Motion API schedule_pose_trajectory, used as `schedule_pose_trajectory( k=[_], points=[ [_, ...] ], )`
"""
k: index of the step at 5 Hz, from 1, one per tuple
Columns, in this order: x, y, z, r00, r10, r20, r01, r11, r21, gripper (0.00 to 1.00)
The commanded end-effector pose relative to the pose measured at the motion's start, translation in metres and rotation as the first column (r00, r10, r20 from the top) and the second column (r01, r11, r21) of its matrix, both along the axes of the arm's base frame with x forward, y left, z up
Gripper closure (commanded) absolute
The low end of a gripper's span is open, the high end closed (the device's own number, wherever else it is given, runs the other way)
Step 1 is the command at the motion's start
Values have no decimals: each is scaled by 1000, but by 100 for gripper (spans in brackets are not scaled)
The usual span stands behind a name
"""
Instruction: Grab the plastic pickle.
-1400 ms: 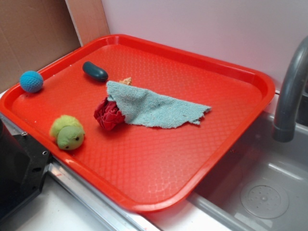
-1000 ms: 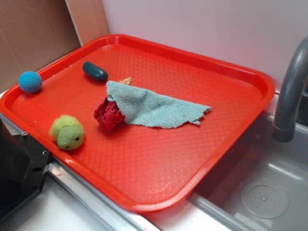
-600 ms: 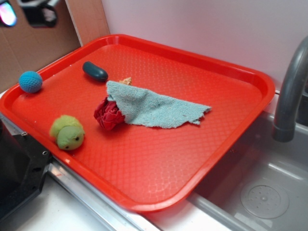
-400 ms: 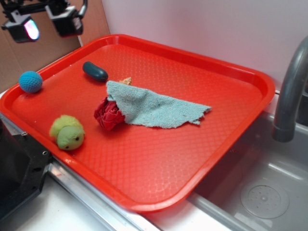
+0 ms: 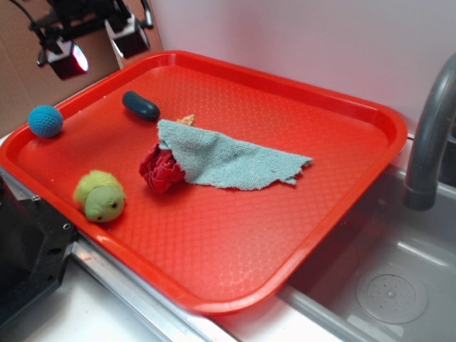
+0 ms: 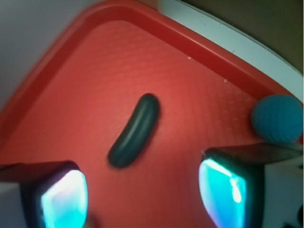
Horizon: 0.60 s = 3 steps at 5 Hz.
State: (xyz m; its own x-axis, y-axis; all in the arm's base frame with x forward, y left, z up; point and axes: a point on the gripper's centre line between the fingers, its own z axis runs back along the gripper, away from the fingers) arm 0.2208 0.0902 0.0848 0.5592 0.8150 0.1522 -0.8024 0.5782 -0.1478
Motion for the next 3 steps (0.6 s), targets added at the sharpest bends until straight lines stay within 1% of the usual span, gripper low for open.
schedule_pose_trajectory(
  k=[1, 2, 3],
  points=[
    [28, 19, -38, 991, 31, -133, -21, 997, 77, 0],
    [38, 11, -51, 983, 19, -184, -3, 996, 89, 0],
    [20, 5, -55, 975, 68, -211, -48, 994, 97, 100]
  ],
)
